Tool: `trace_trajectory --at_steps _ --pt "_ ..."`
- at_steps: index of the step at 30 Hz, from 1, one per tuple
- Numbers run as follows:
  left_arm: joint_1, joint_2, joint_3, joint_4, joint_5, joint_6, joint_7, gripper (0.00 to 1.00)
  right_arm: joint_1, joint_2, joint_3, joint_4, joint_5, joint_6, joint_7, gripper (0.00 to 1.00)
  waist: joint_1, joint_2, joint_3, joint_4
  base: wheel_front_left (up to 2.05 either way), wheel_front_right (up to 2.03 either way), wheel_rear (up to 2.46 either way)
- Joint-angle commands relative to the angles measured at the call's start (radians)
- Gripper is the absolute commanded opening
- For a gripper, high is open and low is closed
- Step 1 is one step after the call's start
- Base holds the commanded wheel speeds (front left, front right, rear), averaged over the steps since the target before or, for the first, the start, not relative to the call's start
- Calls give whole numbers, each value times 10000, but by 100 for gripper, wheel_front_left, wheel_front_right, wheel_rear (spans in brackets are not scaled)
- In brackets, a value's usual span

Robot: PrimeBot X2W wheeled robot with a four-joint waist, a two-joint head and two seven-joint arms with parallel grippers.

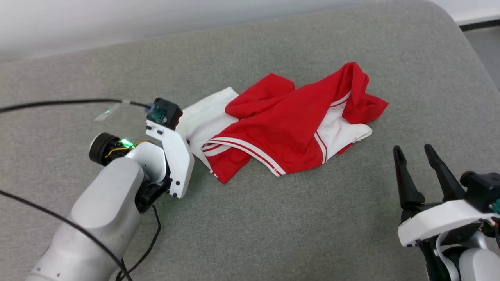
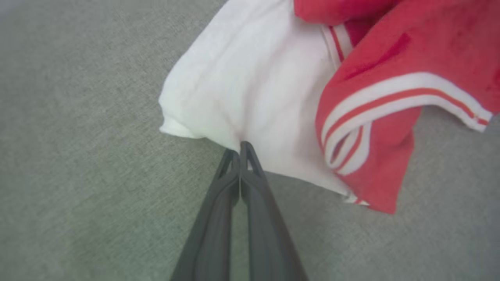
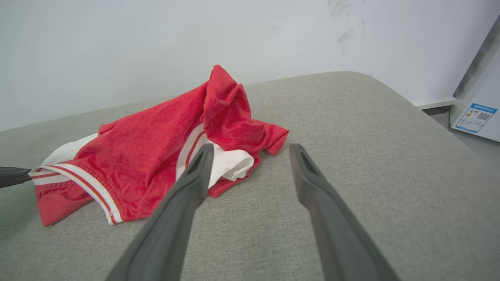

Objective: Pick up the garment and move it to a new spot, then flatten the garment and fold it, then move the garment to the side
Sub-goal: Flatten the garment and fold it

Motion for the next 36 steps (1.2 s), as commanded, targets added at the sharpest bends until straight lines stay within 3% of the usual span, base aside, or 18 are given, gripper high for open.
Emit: trace_trajectory --at_steps 1,8,16,20,24,27,28,29,30,36 --pt "333 96 125 -293 -35 167 -353 0 155 14 -111 -22 -37 -3 50 100 0 0 -366 258 0 0 0" --pt "2256 812 624 -2455 -191 1172 -1290 0 551 14 -438 -224 -86 -3 344 100 0 0 -1199 833 0 0 0" --pt "5788 1899 1437 -5416 -679 3136 -1397 0 1014 12 -646 -555 -118 -3 713 100 0 0 -1750 1262 0 0 0" --pt "7430 2165 1891 -6284 -1133 3961 -1392 0 1187 13 -710 -711 -165 -3 866 100 0 0 -1874 1353 0 0 0" --pt "8562 2229 2174 -6608 -1474 4440 -1502 0 1359 12 -768 -821 -201 -3 1033 100 0 0 -2015 1388 0 0 0" --pt "8906 2072 2250 -6661 -1628 4525 -1710 0 1459 12 -793 -899 -242 -3 1152 100 0 0 -2147 1404 0 0 0" --pt "8938 2006 2247 -6670 -1618 4512 -1813 24 1495 13 -799 -911 -265 -3 1215 100 0 0 -2202 1406 0 0 0" --pt "8921 1970 2253 -6670 -1586 4500 -1940 76 1523 13 -811 -917 -295 -3 1256 100 0 0 -2258 1411 0 0 0" --pt "8859 1958 2241 -6653 -1494 4485 -2068 100 1550 12 -816 -922 -284 -3 1320 100 0 0 -2323 1416 0 0 0" --pt "8366 1659 2590 -6822 -833 4584 -3853 100 1746 13 -866 -855 -117 -3 2028 100 0 0 -2661 1499 0 0 0"
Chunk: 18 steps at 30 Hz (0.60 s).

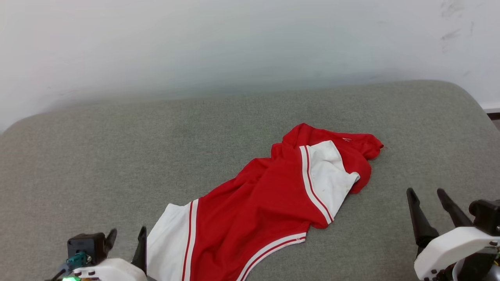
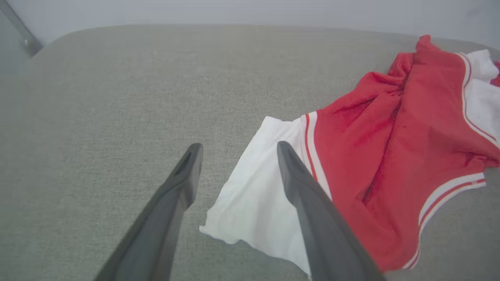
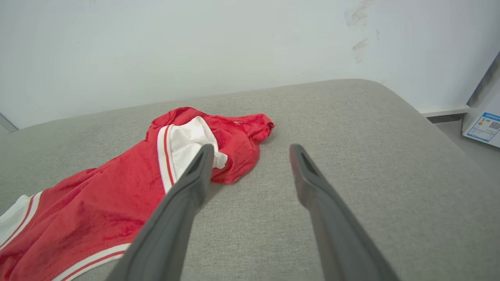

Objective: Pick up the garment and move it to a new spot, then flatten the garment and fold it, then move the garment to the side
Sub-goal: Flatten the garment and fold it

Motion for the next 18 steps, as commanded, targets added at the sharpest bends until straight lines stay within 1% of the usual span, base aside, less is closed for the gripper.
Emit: trace_trajectory --at_steps 1,5,11,13,14,18 --pt "-159 -135 67 -171 229 67 -531 100 194 11 -18 76 146 -3 311 100 1 0 -112 77 0 0 0" --pt "-474 -300 70 -639 738 176 -1404 100 92 -19 -57 404 295 -3 1262 100 1 0 -150 296 0 0 0" --pt "-919 -484 10 -1118 1184 237 -2076 100 -400 -745 446 1417 963 -3 2989 100 1 0 45 936 0 0 0" --pt "-1055 -535 -13 -1159 1246 205 -2184 100 -738 -922 670 1793 1181 -3 3305 100 1 0 196 1139 0 0 0" --pt "-1055 -535 -13 -1159 1246 205 -2184 100 -738 -922 670 1793 1181 -3 3305 100 1 0 196 1139 0 0 0" --pt "-1335 -609 -69 -1217 1270 94 -2346 100 -1630 -1136 1181 2722 1515 -3 3860 100 1 0 602 1466 0 0 0"
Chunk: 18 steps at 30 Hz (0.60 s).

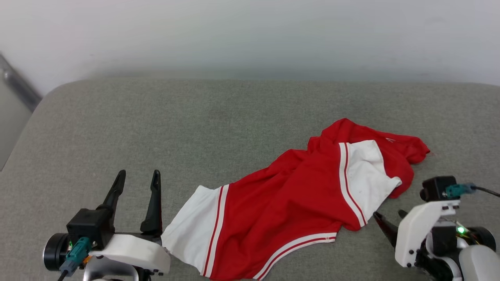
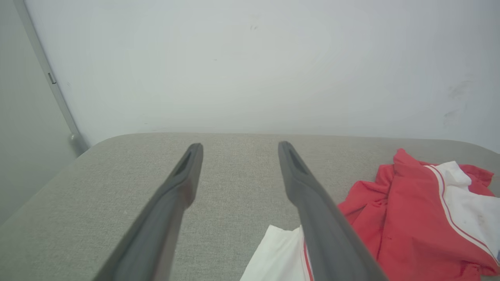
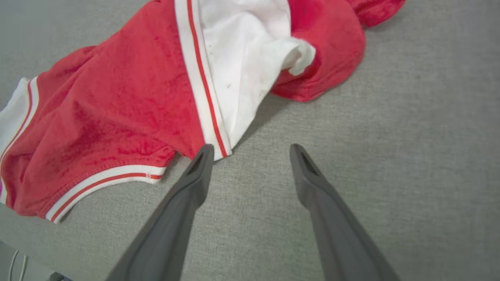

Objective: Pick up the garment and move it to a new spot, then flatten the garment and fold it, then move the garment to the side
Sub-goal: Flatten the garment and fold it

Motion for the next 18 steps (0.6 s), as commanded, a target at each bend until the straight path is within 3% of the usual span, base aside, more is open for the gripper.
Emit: trace_trajectory --at_steps 1,10,11,12,14,18 --pt "-208 -56 -35 29 0 -70 -82 100 -609 -133 267 539 87 -3 224 100 0 0 448 336 0 0 0" --pt "-753 -363 -323 627 -157 -453 -167 100 -1734 -387 719 2602 296 -3 762 100 0 0 1193 856 0 0 0" --pt "-772 -378 -331 691 -168 -472 -183 100 -1682 -369 788 2804 313 -5 893 50 0 0 1214 862 0 0 0" --pt "-772 -378 -331 691 -168 -472 -183 100 -1682 -369 788 2804 313 -5 893 50 0 0 1214 862 0 0 0" --pt "-780 -410 -327 830 -221 -490 -230 100 -1562 -284 823 3098 440 -5 1147 0 0 0 1214 832 0 0 0" --pt "-732 -353 -388 1083 -246 -546 -123 100 -1526 -387 924 2842 549 -5 1029 0 0 0 1041 653 0 0 0"
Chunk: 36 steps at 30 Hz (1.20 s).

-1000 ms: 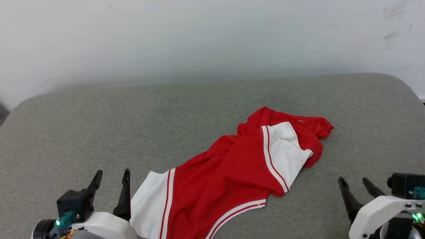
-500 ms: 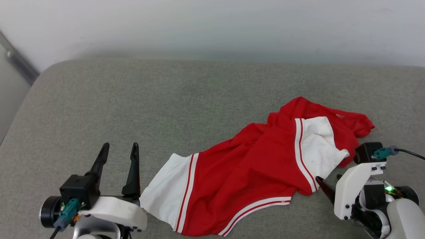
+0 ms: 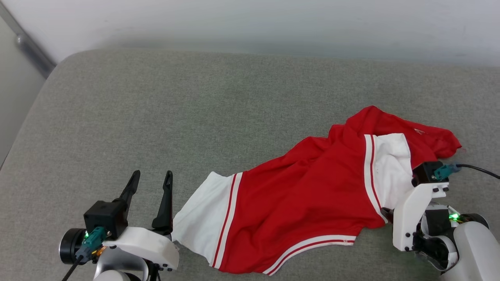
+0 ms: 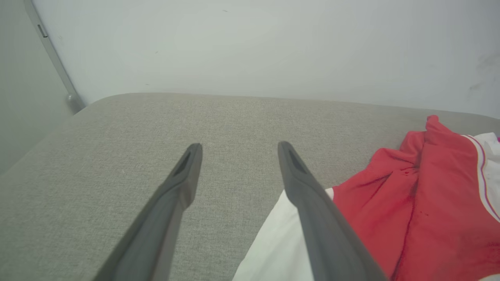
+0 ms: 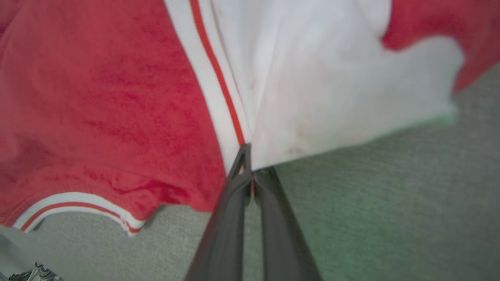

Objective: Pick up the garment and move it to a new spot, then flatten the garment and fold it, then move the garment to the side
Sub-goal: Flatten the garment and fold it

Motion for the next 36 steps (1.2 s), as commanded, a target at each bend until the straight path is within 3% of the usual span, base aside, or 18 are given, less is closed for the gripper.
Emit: trace_trajectory --at_steps 1,7,13,15,19,20,21,22,30,36 --pt "-17 40 2 54 -13 5 16 100 358 -19 130 37 -9 -7 19 0 0 0 -131 -157 0 0 0" --pt "175 147 -8 133 -41 109 146 100 372 -375 107 -1594 -258 -7 -67 0 0 0 -501 -677 0 0 0" --pt "349 208 -53 82 -69 171 249 100 1696 -547 -988 -3531 -722 -7 593 0 0 0 -820 -997 0 0 0" --pt "495 279 -49 29 -69 220 274 100 3101 -24 -2019 -4487 -1056 -5 1083 0 0 0 -889 -1114 0 0 0" --pt "627 375 0 14 -115 311 293 100 4152 762 -2334 -4571 -1129 -5 1200 0 0 0 -925 -1270 0 0 0" --pt "664 400 -8 21 -117 302 319 100 4277 854 -2370 -4482 -1159 -5 1058 13 0 0 -934 -1294 0 0 0" --pt "694 417 -17 34 -122 309 342 100 4356 964 -2413 -4343 -1153 -7 883 75 0 0 -948 -1323 0 0 0" --pt "718 429 -22 38 -131 313 356 100 4396 1056 -2415 -4240 -1175 -5 631 100 0 0 -973 -1350 0 0 0" --pt "1027 614 21 98 -209 403 444 100 4570 1274 -2510 -4095 -1234 -5 -1219 100 0 0 -1395 -1543 0 0 0" --pt "1365 804 142 -91 -276 631 609 100 4554 1199 -2485 -5062 -1527 -5 -2377 100 0 0 -1757 -1665 0 0 0"
